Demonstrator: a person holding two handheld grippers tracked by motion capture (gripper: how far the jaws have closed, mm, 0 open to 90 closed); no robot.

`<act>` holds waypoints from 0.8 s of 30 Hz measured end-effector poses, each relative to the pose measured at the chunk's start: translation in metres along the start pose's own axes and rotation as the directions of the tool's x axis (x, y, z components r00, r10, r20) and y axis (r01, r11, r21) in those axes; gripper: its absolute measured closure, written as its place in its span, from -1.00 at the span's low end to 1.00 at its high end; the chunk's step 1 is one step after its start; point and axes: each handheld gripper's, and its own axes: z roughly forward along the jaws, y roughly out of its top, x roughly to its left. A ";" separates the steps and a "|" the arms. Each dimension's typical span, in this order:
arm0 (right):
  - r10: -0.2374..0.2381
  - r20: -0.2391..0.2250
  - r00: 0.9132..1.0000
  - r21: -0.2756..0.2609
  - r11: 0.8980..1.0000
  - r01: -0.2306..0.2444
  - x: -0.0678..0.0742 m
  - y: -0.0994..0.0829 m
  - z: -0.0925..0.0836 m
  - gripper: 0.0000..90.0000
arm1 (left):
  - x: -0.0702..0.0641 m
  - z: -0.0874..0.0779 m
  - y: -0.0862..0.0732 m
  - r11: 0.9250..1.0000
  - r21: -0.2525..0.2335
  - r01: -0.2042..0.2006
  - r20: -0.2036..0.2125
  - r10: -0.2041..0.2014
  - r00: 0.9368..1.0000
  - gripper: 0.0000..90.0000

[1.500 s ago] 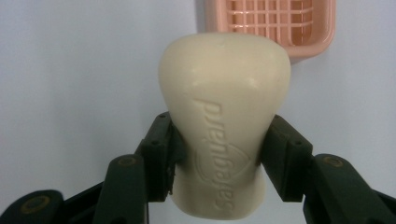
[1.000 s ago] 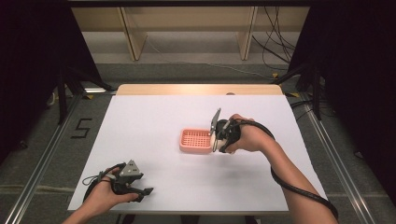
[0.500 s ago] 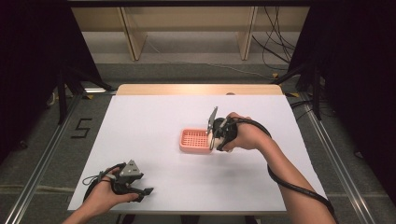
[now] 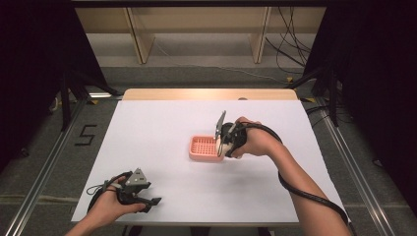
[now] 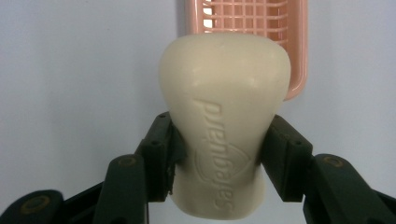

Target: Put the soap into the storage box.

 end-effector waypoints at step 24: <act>0.023 0.006 1.000 0.001 1.000 -0.023 -0.005 0.012 0.000 0.13 | 0.000 -0.001 0.000 1.000 0.000 -0.005 0.000 0.005 1.000 -0.29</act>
